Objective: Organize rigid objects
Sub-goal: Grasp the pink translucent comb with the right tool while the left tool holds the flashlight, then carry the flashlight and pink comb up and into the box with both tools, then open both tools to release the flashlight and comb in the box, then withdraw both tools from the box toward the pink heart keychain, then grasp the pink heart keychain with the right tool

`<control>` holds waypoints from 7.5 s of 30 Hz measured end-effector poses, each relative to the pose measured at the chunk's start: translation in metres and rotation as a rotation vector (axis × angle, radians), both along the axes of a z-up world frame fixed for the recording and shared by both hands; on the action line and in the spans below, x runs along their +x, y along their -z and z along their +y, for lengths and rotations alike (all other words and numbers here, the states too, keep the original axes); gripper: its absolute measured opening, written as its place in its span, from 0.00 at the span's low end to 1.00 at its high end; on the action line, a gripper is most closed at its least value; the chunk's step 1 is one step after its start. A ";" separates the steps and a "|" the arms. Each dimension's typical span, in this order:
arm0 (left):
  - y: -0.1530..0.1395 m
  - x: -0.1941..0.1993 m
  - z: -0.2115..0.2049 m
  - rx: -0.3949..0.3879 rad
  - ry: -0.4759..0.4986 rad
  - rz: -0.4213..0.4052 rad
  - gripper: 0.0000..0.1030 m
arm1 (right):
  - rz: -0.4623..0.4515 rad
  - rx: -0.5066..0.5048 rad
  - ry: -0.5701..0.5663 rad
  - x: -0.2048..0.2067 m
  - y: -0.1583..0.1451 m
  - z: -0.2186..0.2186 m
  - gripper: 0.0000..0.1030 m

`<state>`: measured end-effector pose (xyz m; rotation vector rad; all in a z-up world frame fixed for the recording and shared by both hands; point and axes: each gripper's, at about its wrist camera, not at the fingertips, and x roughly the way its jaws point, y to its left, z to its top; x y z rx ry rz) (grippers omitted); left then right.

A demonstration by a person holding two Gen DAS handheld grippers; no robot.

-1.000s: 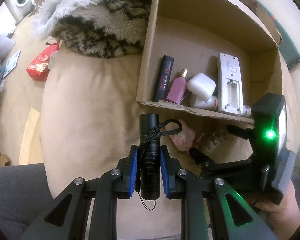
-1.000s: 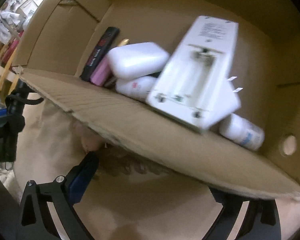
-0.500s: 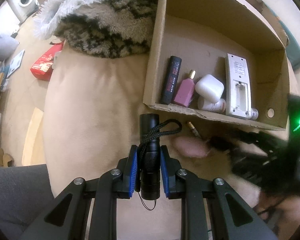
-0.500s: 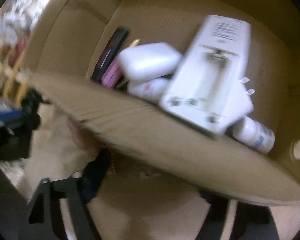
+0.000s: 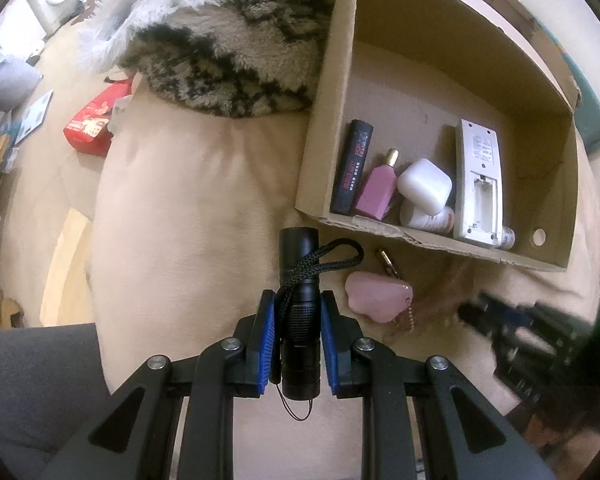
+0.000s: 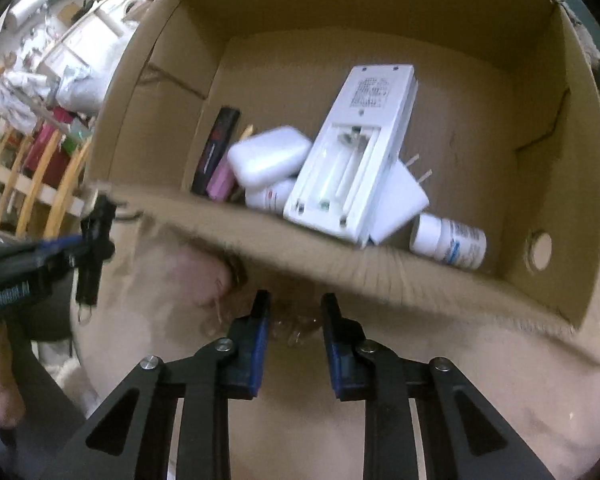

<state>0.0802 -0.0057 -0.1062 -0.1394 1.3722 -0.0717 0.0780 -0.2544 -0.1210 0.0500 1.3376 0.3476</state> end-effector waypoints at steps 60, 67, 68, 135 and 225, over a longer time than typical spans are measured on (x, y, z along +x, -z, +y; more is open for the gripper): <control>-0.013 -0.007 0.002 0.009 -0.008 -0.045 0.19 | -0.098 -0.082 0.322 -0.082 -0.010 0.057 0.99; -0.021 -0.013 0.000 0.058 0.010 -0.102 0.19 | -0.316 0.080 0.232 -0.078 -0.086 0.038 0.99; -0.023 -0.013 0.000 0.065 0.012 -0.110 0.19 | -0.336 0.097 0.228 -0.077 -0.092 0.033 0.99; -0.061 0.049 -0.069 0.136 0.130 -0.404 0.65 | -0.287 0.136 0.262 0.051 -0.048 -0.006 1.00; -0.025 -0.012 0.004 0.027 -0.067 -0.101 0.65 | -0.051 0.231 0.240 -0.060 -0.020 0.025 0.23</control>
